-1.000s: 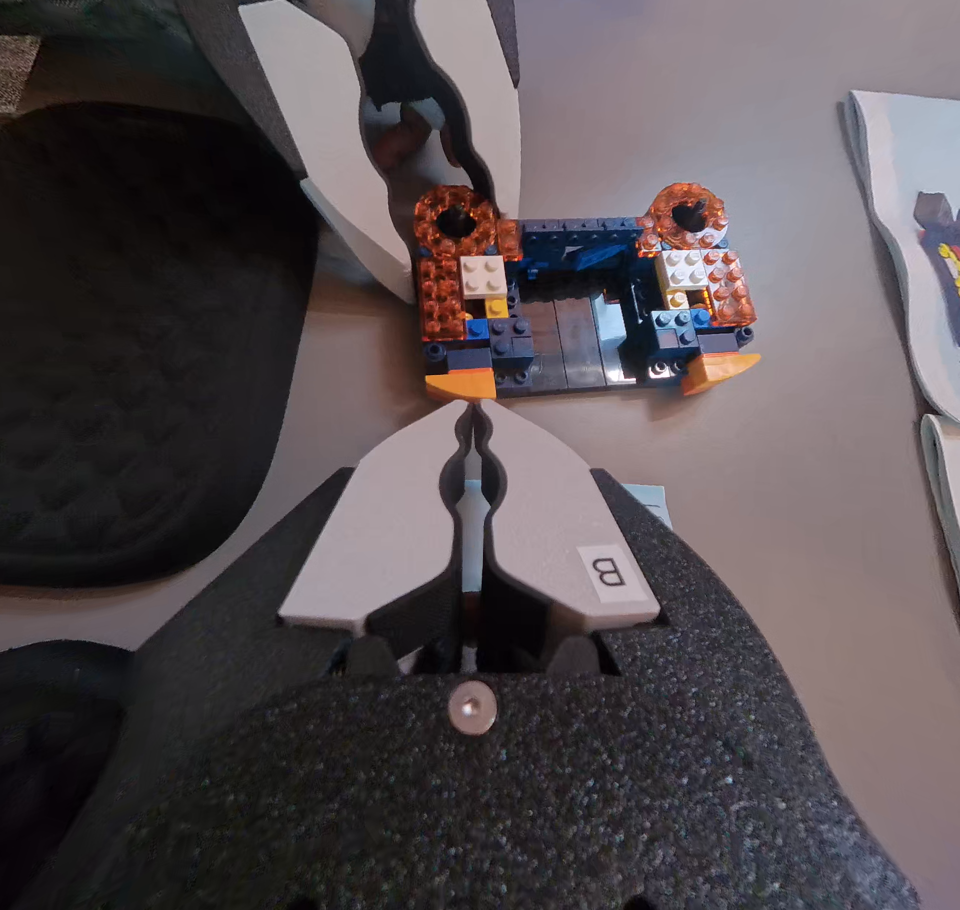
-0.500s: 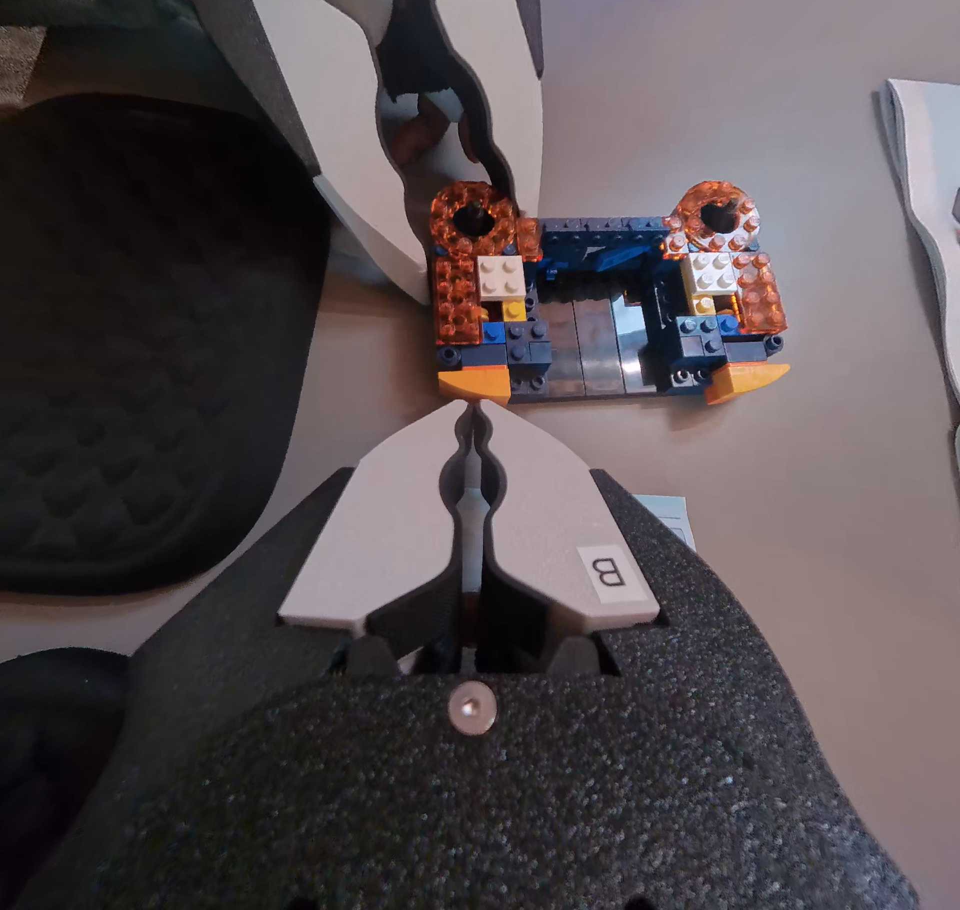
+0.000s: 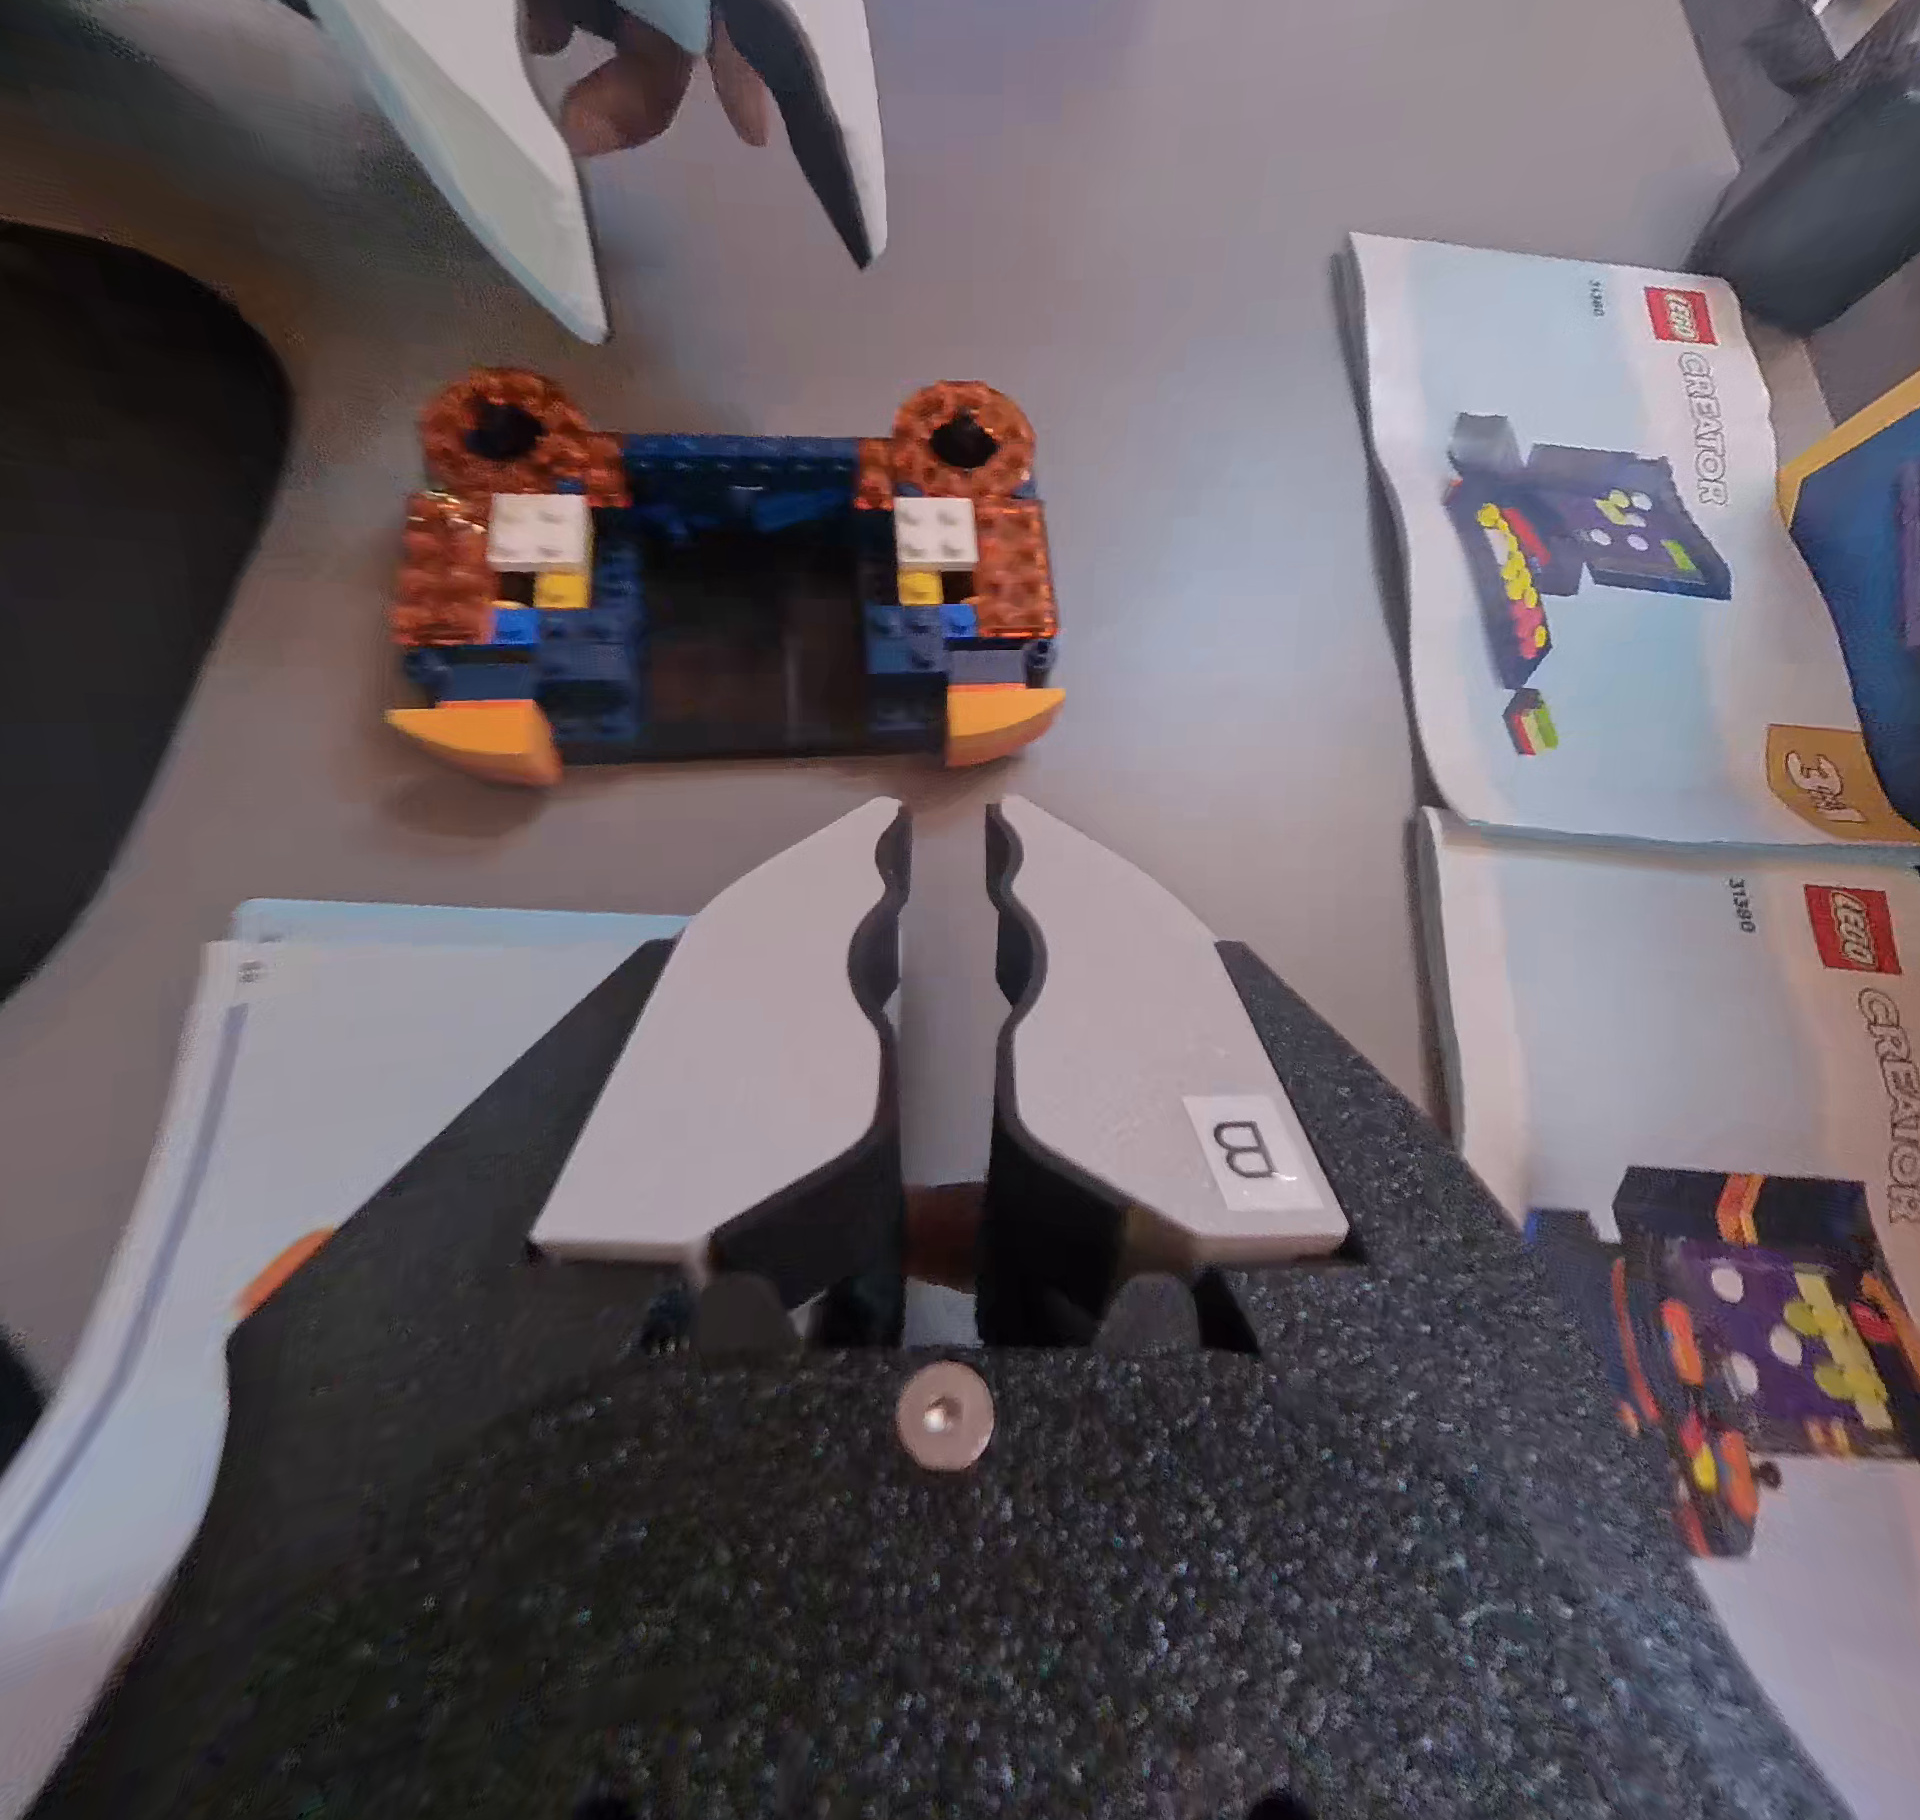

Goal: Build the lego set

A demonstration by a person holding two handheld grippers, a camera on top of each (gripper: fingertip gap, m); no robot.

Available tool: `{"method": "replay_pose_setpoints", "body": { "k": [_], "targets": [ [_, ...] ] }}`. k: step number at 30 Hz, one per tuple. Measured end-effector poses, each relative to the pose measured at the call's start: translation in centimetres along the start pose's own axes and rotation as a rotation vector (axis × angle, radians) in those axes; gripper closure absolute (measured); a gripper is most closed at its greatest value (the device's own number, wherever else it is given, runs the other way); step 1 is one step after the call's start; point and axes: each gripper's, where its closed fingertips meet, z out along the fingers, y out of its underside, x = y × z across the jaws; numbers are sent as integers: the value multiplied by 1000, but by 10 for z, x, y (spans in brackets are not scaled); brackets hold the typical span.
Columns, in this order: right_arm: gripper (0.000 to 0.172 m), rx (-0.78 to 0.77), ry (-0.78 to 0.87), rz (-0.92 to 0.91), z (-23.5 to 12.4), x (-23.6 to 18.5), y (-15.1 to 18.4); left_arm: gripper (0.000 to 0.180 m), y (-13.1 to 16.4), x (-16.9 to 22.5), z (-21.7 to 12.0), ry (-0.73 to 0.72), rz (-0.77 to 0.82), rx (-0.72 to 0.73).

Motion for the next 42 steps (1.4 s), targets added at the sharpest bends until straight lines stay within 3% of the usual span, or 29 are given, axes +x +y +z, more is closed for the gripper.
{"method": "replay_pose_setpoints", "body": {
  "k": [2, 5, 20, 22, 25, 29, 33, 42],
  "targets": [
    [156, -10, -3, -14, 10, 6, 4, 134, 4, -3, 14, 48, -77, -71],
    [161, -7, 3, -55, 18, 6, 4, 157, -1, -1, 25, 87, -109, -65],
    [170, -3, 29, -86, 27, 8, -1, 158, 2, -2, 29, 64, -66, -63],
    [169, 18, 12, -71, 25, 8, -1, 152, 0, 1, 24, 99, -70, -58],
    [168, 19, 22, -67, 21, 15, 4, 153, -9, -16, 7, 28, -70, -4],
    [165, 38, -4, -78, 23, 14, 3, 157, 13, -38, 7, -102, -6, -128],
    [165, 43, -32, -91, 28, 10, 1, 158, 28, -40, 24, -128, 94, -222],
    [165, 37, -27, -91, 26, 12, -1, 155, 27, -35, 28, -115, 72, -211]
  ]
}}
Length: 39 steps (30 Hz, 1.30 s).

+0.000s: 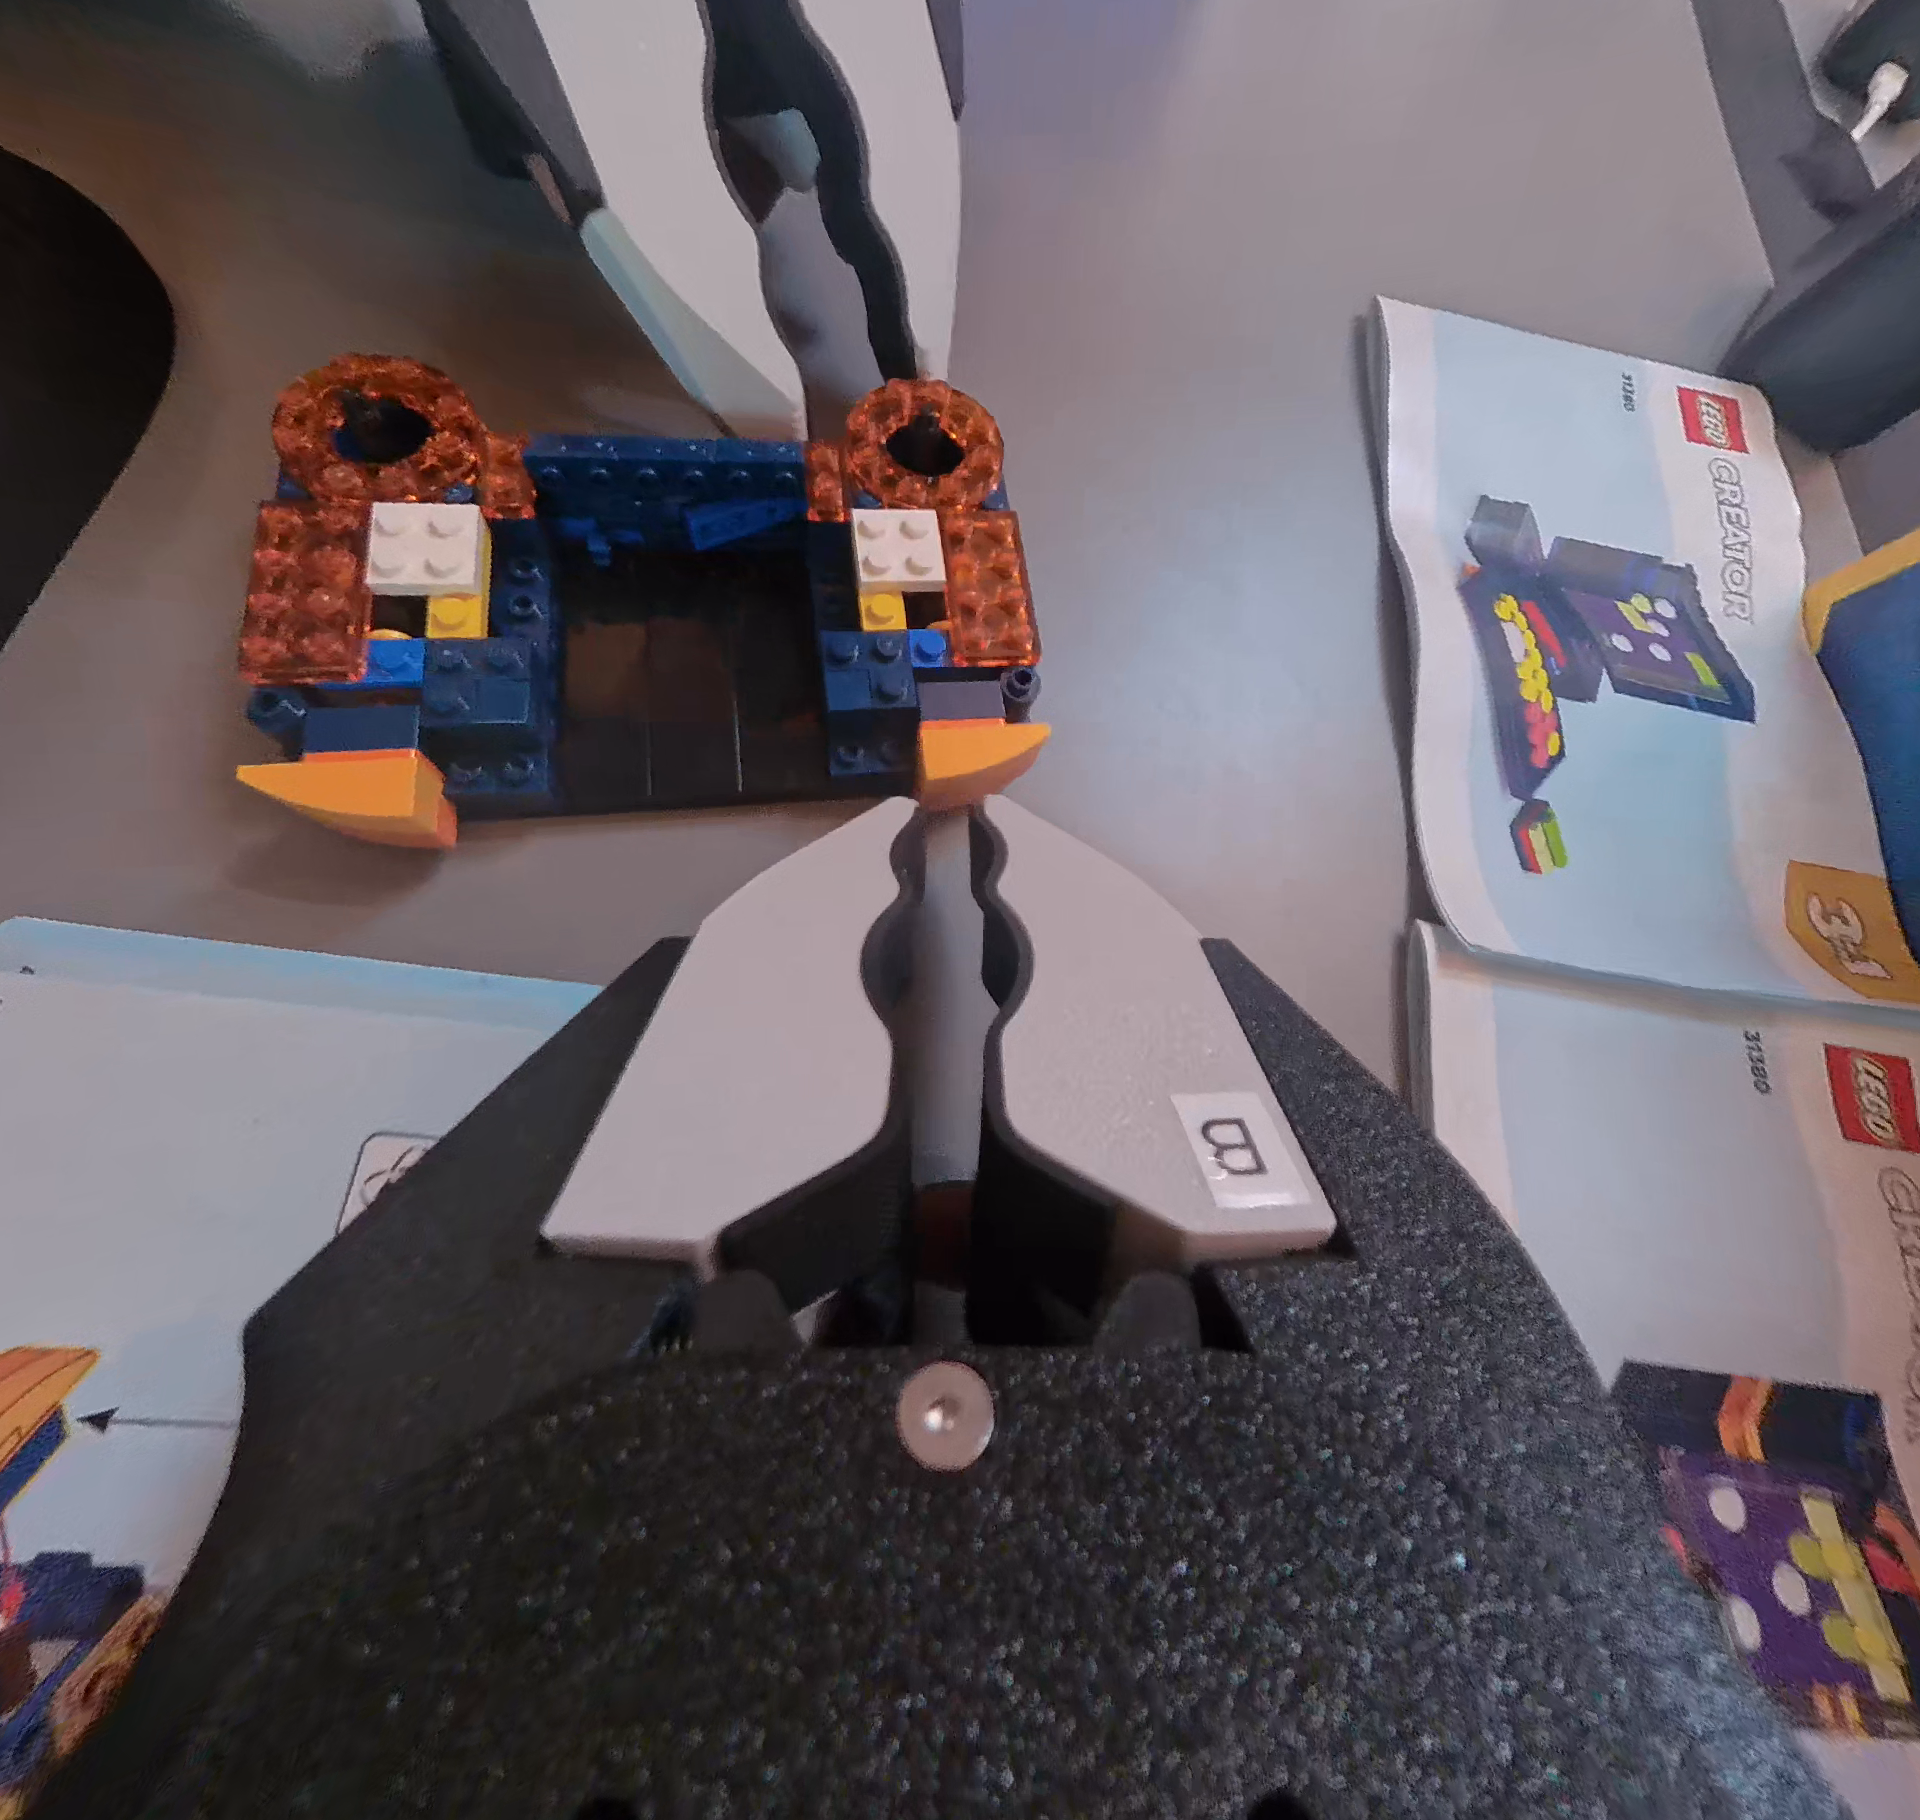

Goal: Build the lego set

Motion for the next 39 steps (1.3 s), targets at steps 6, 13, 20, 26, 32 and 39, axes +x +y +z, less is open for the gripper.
{"method": "replay_pose_setpoints", "body": {
  "k": [6, 13, 20, 26, 32, 39],
  "targets": [
    [159, -12, -24, -13, -34, -21, 1, 144, 1, 0, -27, -24, -21, 70],
    [157, 120, 78, 81, -84, -61, -3, 132, -17, 12, -72, -174, -83, 400],
    [141, 551, 236, 235, -147, -70, -14, 120, -48, 51, -111, -177, -186, 701],
    [110, 831, 657, 187, -267, -52, -21, 95, -80, 104, -116, -196, -50, 878],
    [62, 1218, 1065, 356, -388, -59, 32, 47, -100, 169, -93, -93, 68, 824],
    [37, 1310, 1222, 304, -428, -84, 41, 34, -109, 221, -60, -27, 139, 750]
  ]
}}
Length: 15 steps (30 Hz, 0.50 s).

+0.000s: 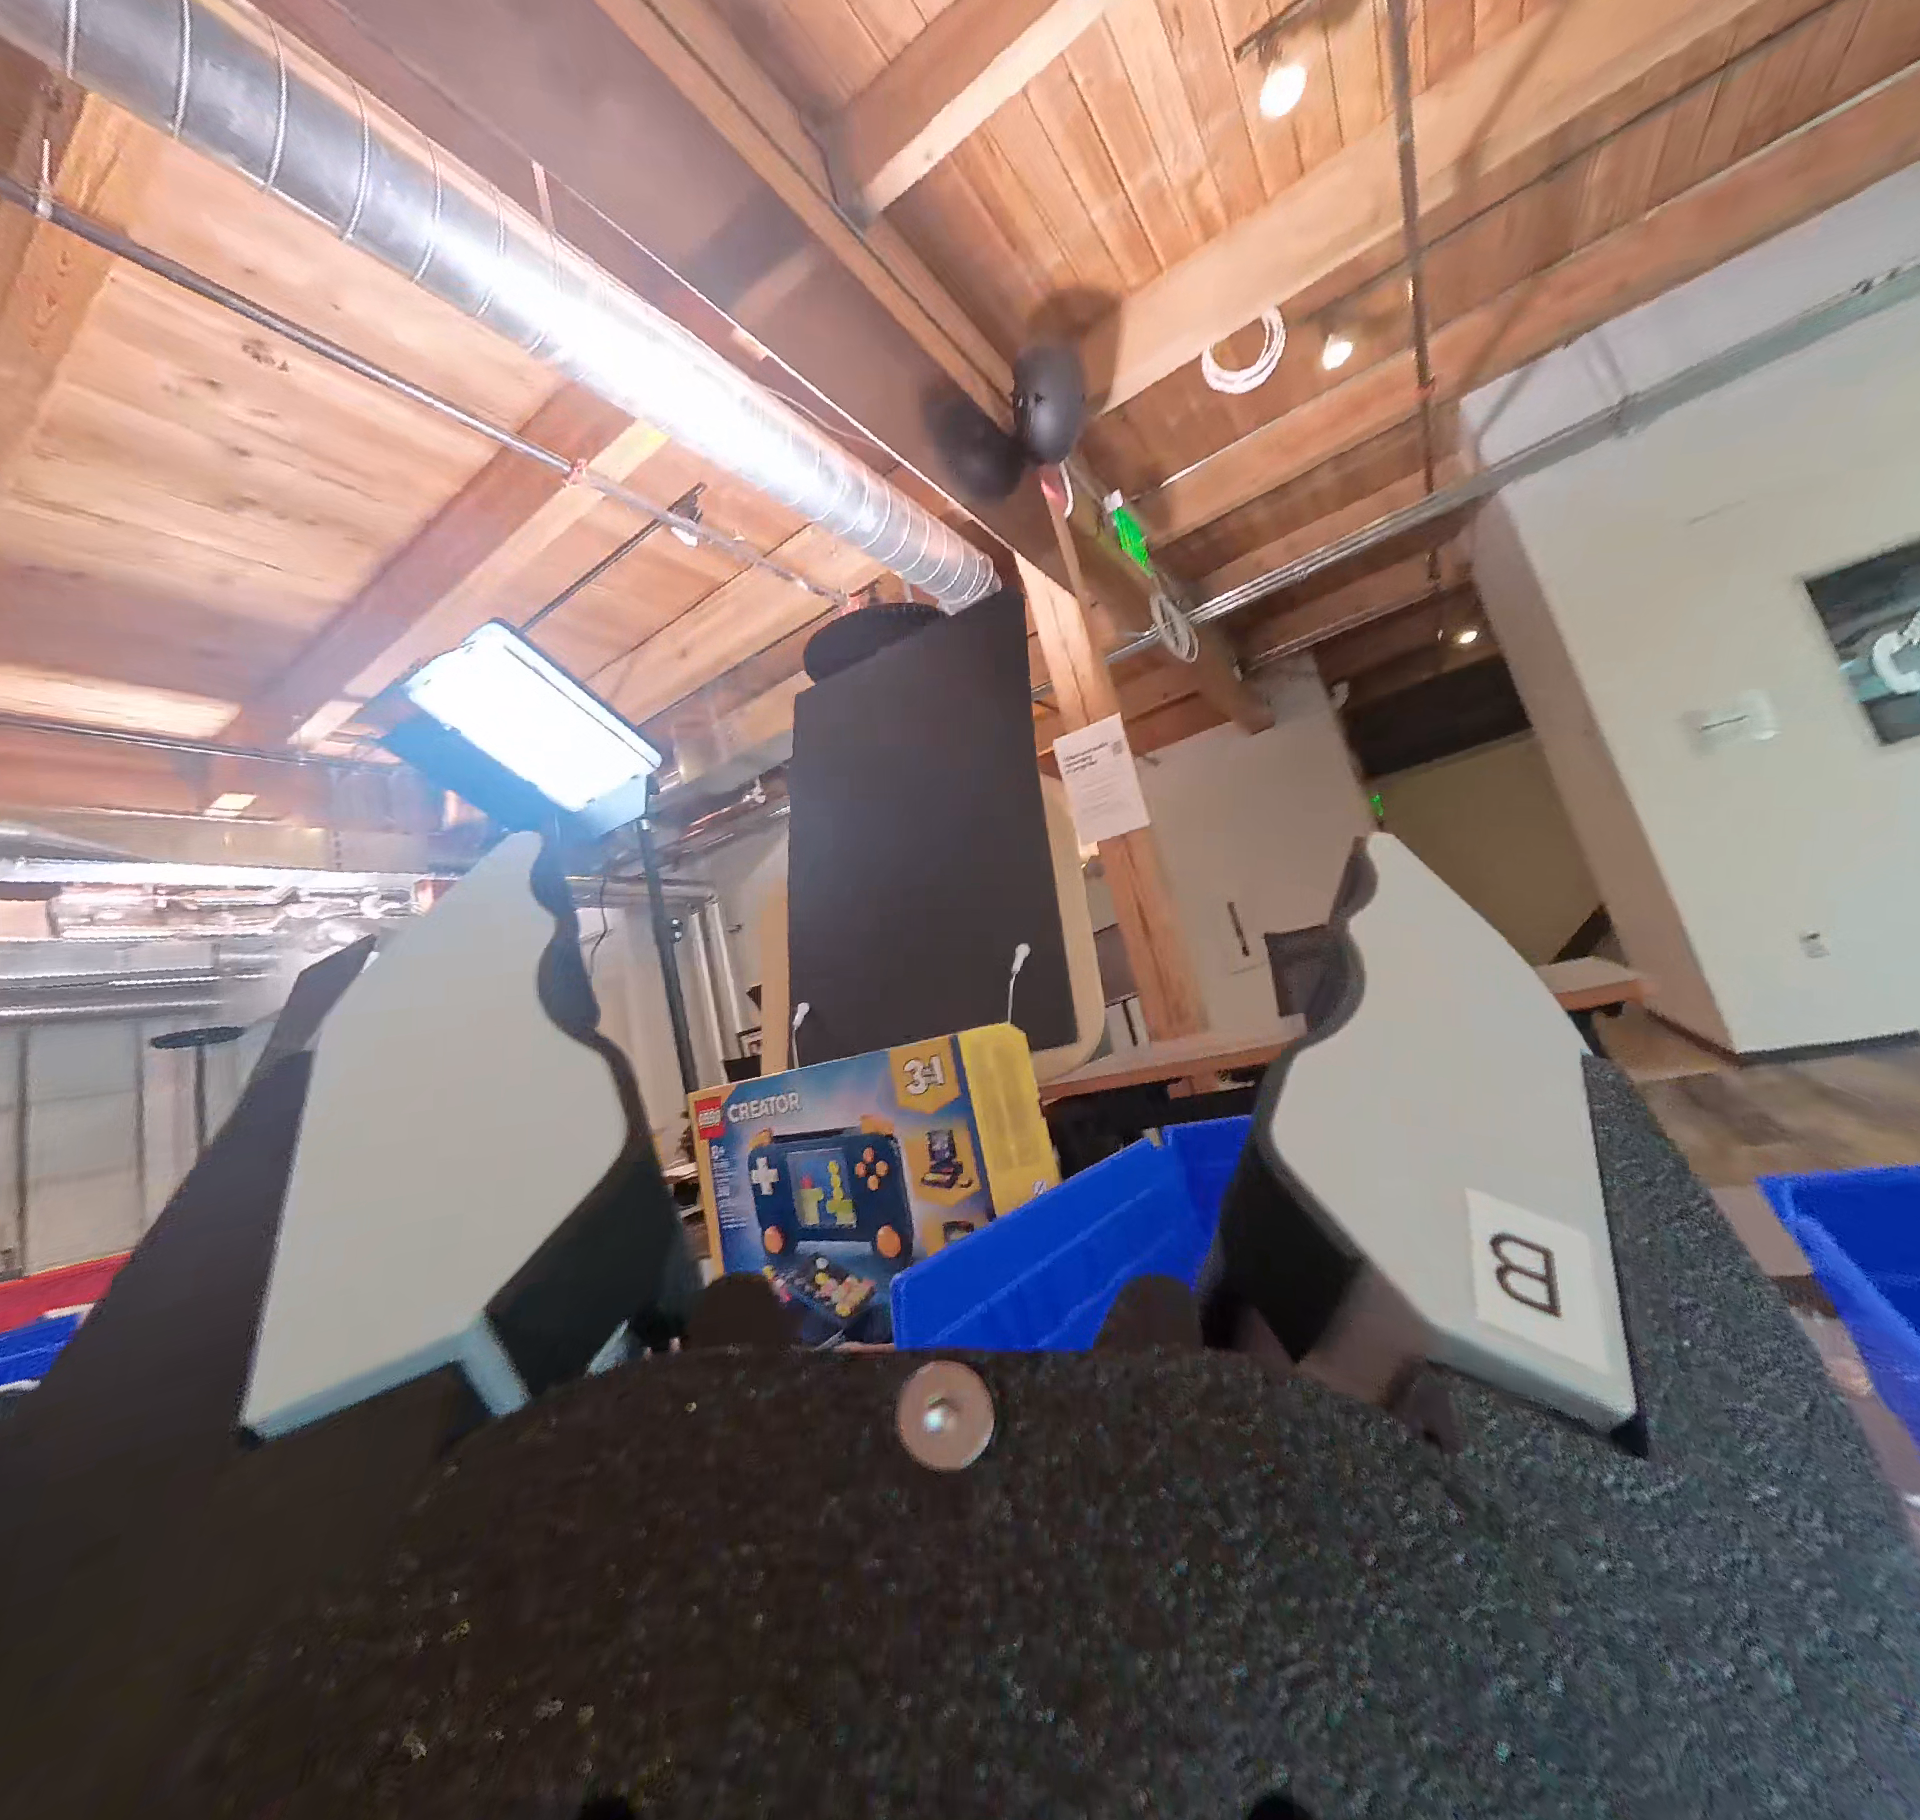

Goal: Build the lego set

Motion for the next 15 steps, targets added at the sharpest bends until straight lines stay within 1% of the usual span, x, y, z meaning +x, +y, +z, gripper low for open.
{"method": "replay_pose_setpoints", "body": {
  "k": [1, 3, 4, 5, 6, 7, 8, 10, 11, 12, 13, 14, 15],
  "targets": [
    [38, 0, 7, -33, -1, -1, -1, 34, 3, 1, 2, -14, 24, -26],
    [48, -70, 69, -123, -3, 7, 8, 35, 10, 1, 5, -39, 84, -81],
    [58, -129, 96, -163, -4, 12, 15, 40, 12, 0, 6, -52, 107, -101],
    [86, -177, 92, -198, -7, 15, 20, 53, 13, -4, 6, -75, 123, -111],
    [134, -216, 60, -221, -11, 14, 23, 82, 13, -9, 4, -109, 136, -113],
    [172, -235, 29, -224, -15, 11, 21, 145, 13, -15, 1, -145, 156, -116],
    [172, -209, 42, -208, -16, 14, 14, 180, 11, -22, -1, -176, 158, -105],
    [172, -150, 94, -178, -20, 22, 3, 180, 14, -27, -3, -177, 76, -129],
    [172, -133, 111, -163, -21, 25, 0, 180, 16, -31, -3, -184, 66, -137],
    [162, -111, 119, -147, -21, 27, -3, 180, 19, -36, -3, -195, 68, -143],
    [132, -75, 130, -121, -20, 28, -8, 178, 22, -40, -2, -205, 72, -147],
    [104, -36, 141, -87, -19, 29, -13, 167, 25, -42, -1, -205, 73, -155],
    [114, -14, 141, -57, -19, 30, -15, 145, 29, -42, 1, -200, 73, -175]
  ]
}}
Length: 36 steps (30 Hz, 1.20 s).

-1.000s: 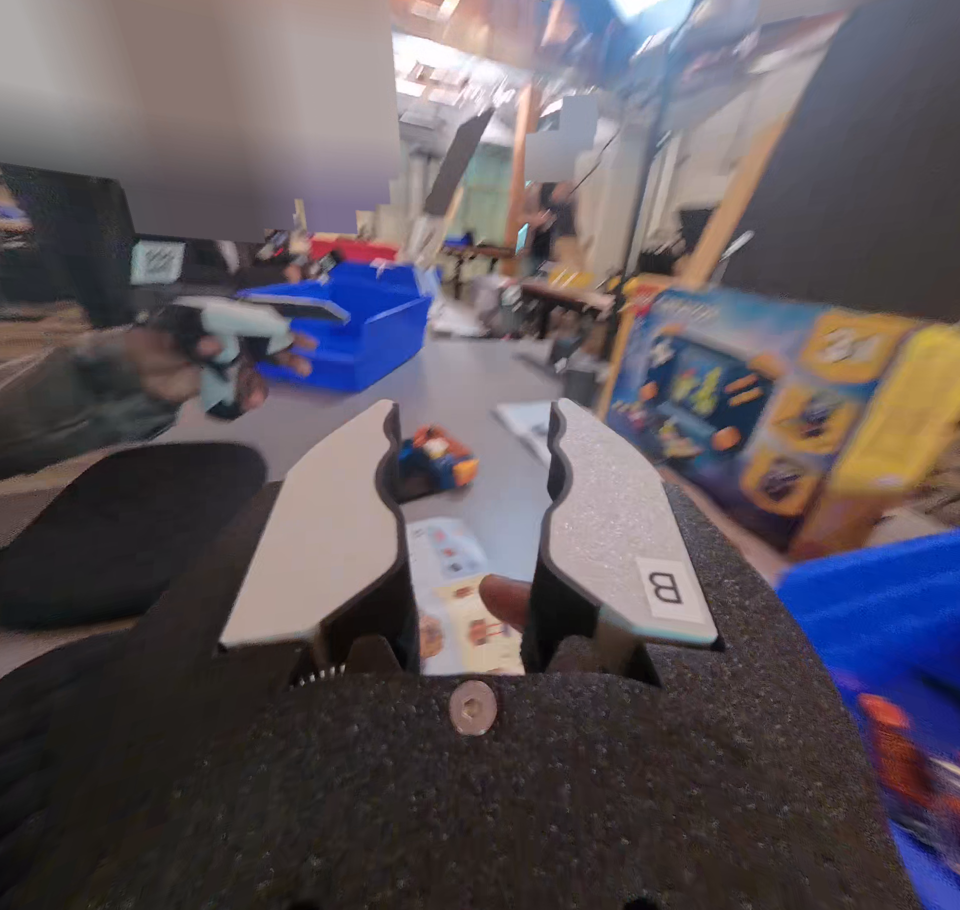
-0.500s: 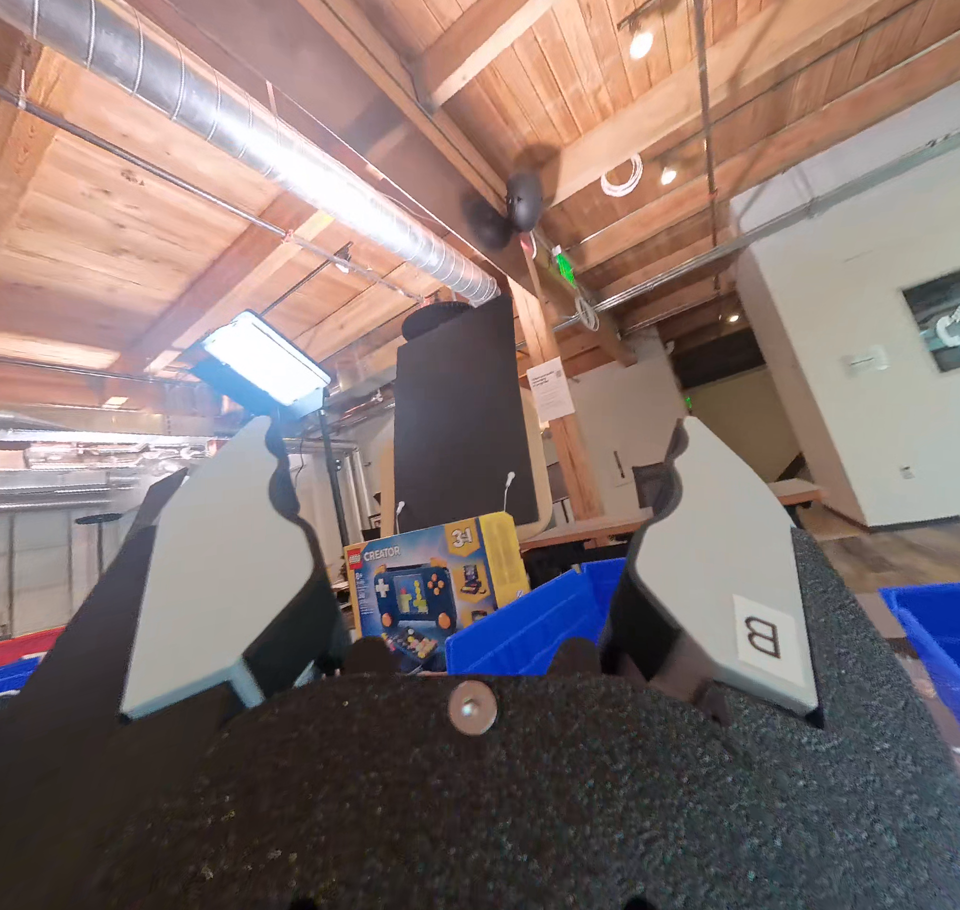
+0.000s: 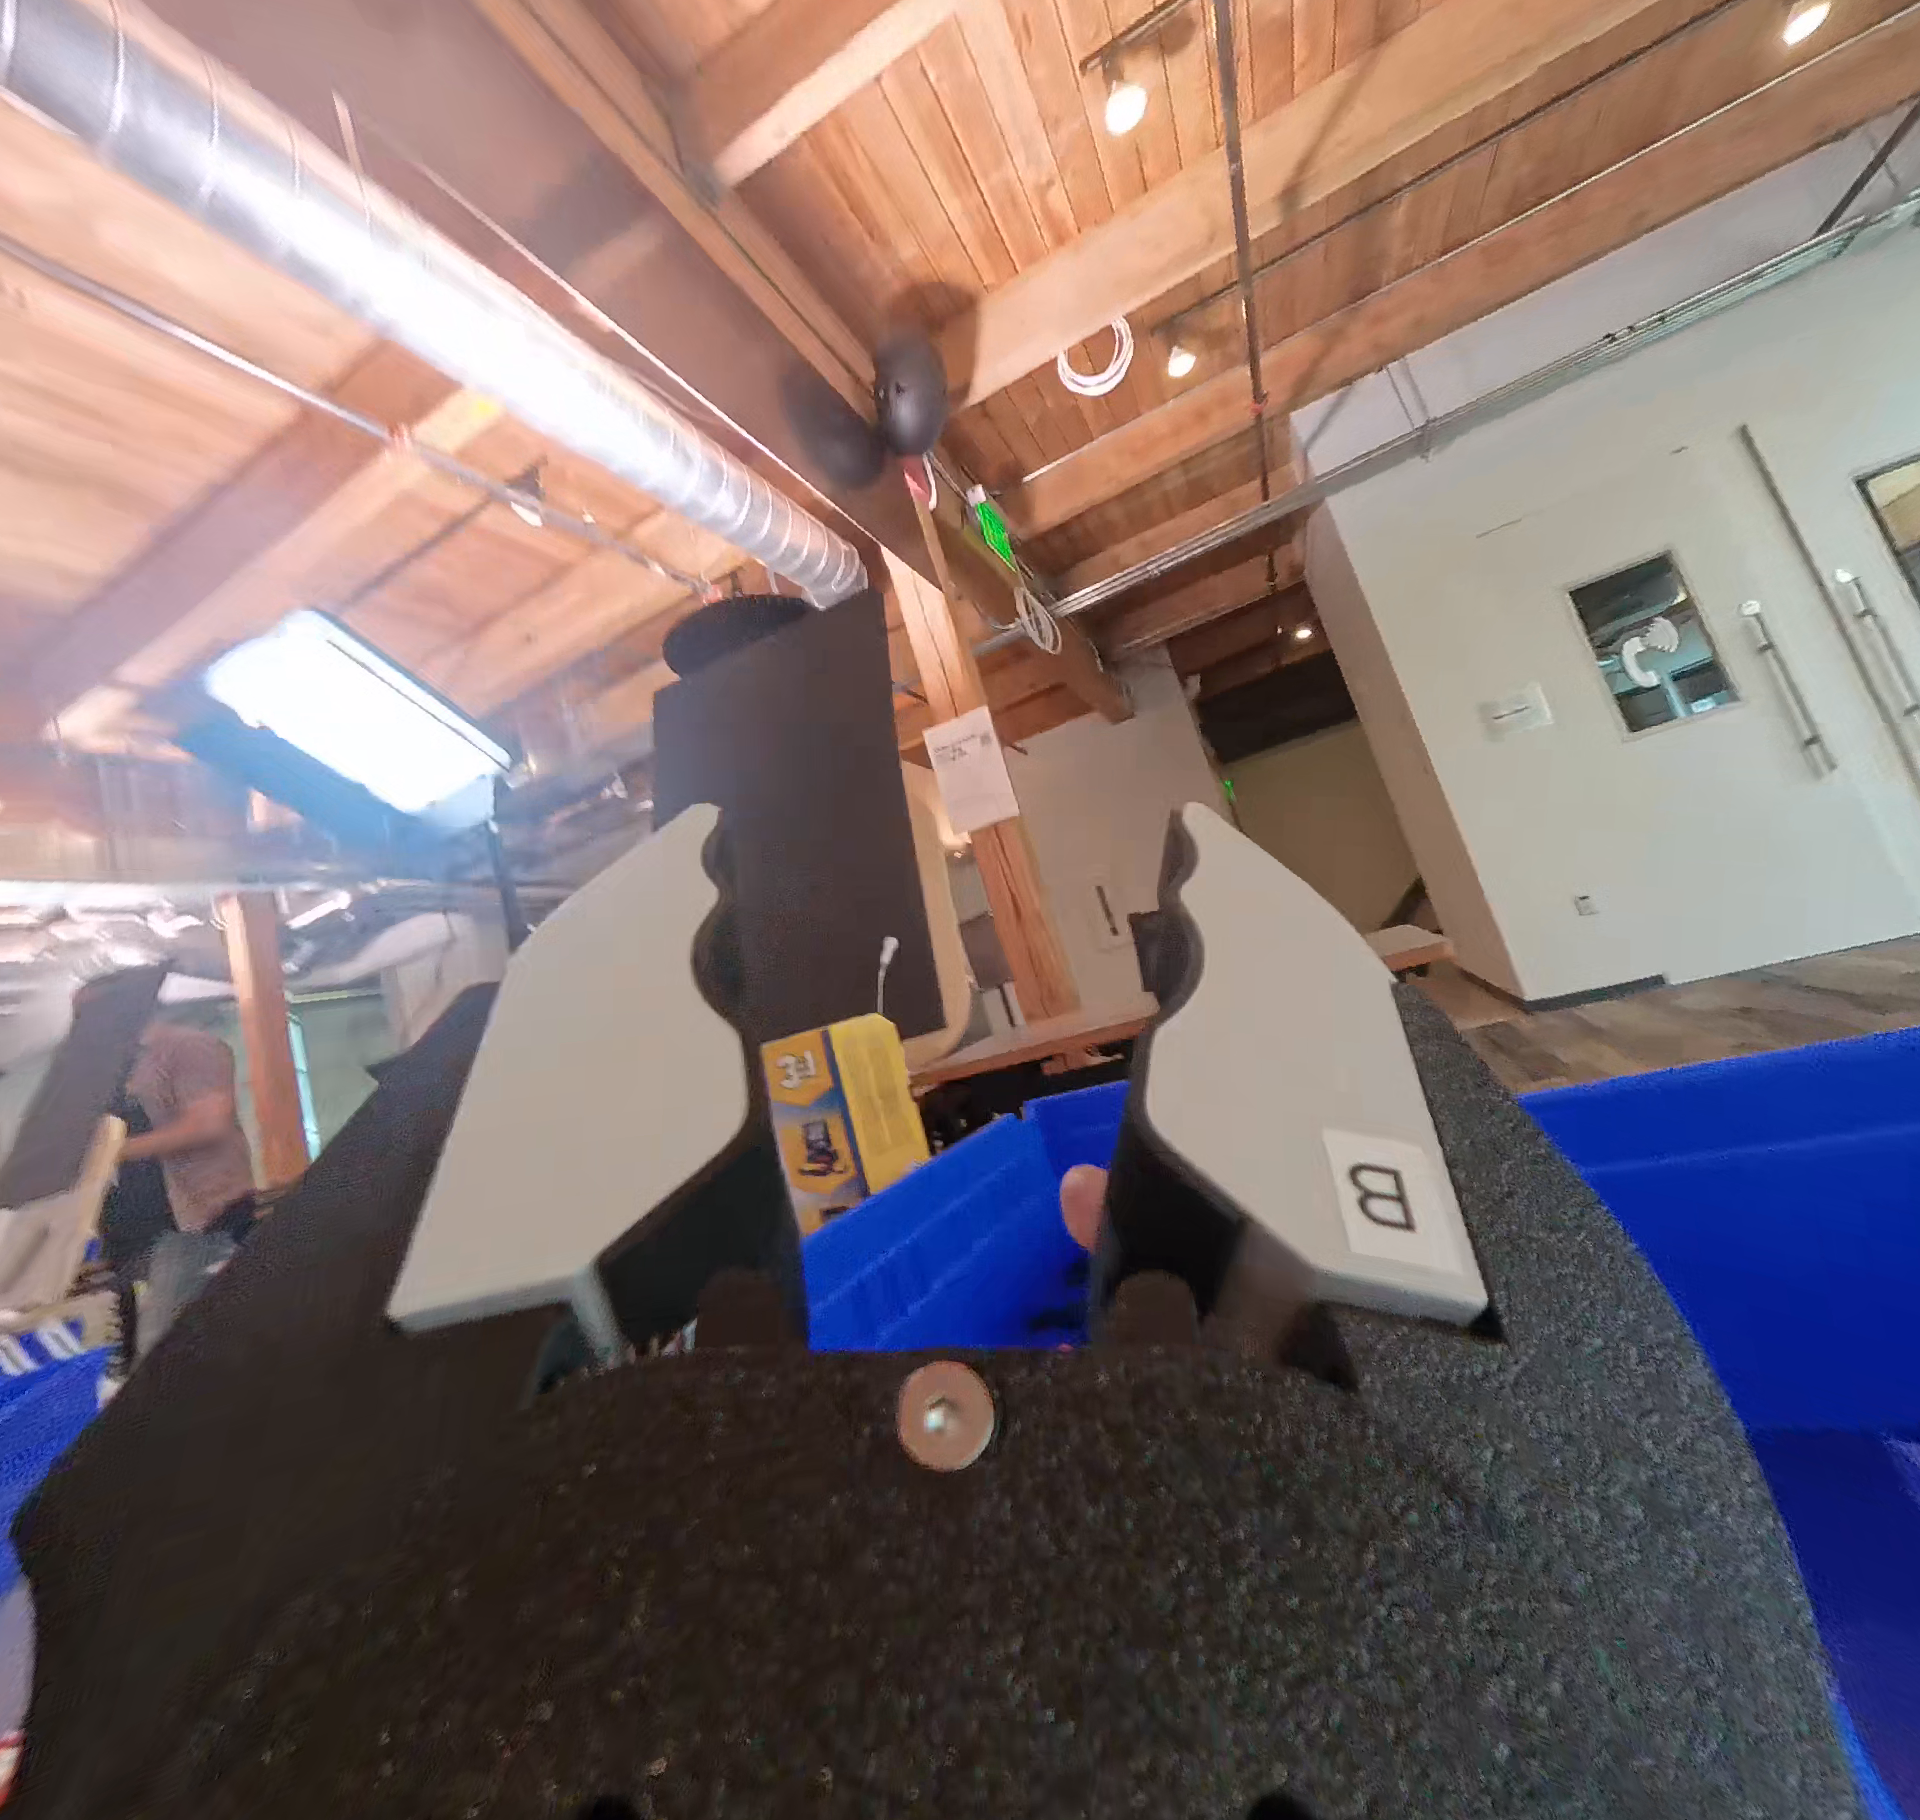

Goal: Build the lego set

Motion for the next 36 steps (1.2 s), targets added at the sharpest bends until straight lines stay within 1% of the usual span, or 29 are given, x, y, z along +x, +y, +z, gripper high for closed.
{"method": "replay_pose_setpoints", "body": {
  "k": [1, 2, 3, 4, 6, 7, 8, 9, 10, 12, 13, 15, 17, 18, 20, 21, 22, 24, 25, 26, 27, 28, 30, 32, 34, 35, 36],
  "targets": [
    [124, -19, -39, 22, -2, -4, 2, 123, 4, 0, 3, 4, 8, -30],
    [172, -68, -115, 29, -5, -14, 4, 109, 9, 2, 5, 15, 25, -68],
    [172, -101, -128, 32, -6, -16, 6, 99, 13, 3, 8, 33, 48, -106],
    [172, -129, -112, 5, -5, -13, 9, 95, 18, 6, 10, 58, 66, -141],
    [172, -204, -81, -25, -4, -8, 25, 93, 26, 14, 16, 132, 67, -204],
    [170, -276, -104, -7, -3, -11, 38, 96, 29, 19, 20, 170, 59, -228],
    [159, -394, -134, 24, -3, -16, 58, 101, 30, 22, 24, 192, 55, -242],
    [139, -556, -160, 45, -8, -20, 83, 104, 31, 26, 29, 215, 59, -248],
    [114, -735, -170, 48, -19, -23, 108, 105, 31, 32, 33, 241, 64, -254],
    [89, -1052, -145, -35, -54, -21, 145, 106, 34, 48, 41, 301, 79, -285],
    [86, -1154, -90, -117, -70, -12, 154, 107, 37, 55, 44, 318, 91, -298],
    [86, -1293, 14, -251, -96, 4, 160, 111, 48, 65, 49, 344, 121, -345],
    [81, -1434, 41, -254, -121, 5, 169, 113, 62, 65, 54, 322, 159, -429],
    [81, -1483, 56, -246, -131, 4, 173, 117, 63, 65, 55, 320, 158, -439],
    [89, -1519, 105, -299, -141, 10, 180, 120, 63, 66, 56, 336, 135, -438],
    [96, -1505, 127, -334, -140, 12, 181, 120, 64, 66, 56, 340, 116, -440],
    [101, -1500, 138, -329, -140, 12, 181, 120, 64, 65, 56, 341, 101, -441],
    [124, -1503, 125, -347, -139, 8, 181, 121, 65, 65, 56, 344, 100, -440],
    [141, -1506, 102, -360, -138, 5, 182, 122, 65, 66, 56, 347, 109, -439],
    [148, -1507, 88, -384, -138, 3, 182, 124, 65, 67, 55, 350, 118, -438],
    [162, -1508, 79, -422, -138, 2, 182, 125, 65, 68, 55, 351, 123, -435],
    [172, -1513, 63, -453, -140, 0, 183, 125, 65, 68, 55, 351, 122, -431],
    [172, -1503, 31, -477, -140, -6, 184, 125, 64, 67, 55, 351, 112, -428],
    [172, -1505, -22, -417, -141, -17, 186, 124, 64, 67, 55, 350, 112, -428],
    [170, -1448, -43, -351, -133, -26, 183, 124, 63, 66, 55, 337, 127, -418],
    [158, -1413, -47, -334, -128, -28, 180, 122, 62, 65, 54, 327, 131, -406],
    [153, -1392, -48, -324, -124, -28, 178, 120, 57, 60, 54, 292, 130, -379]
  ]
}}
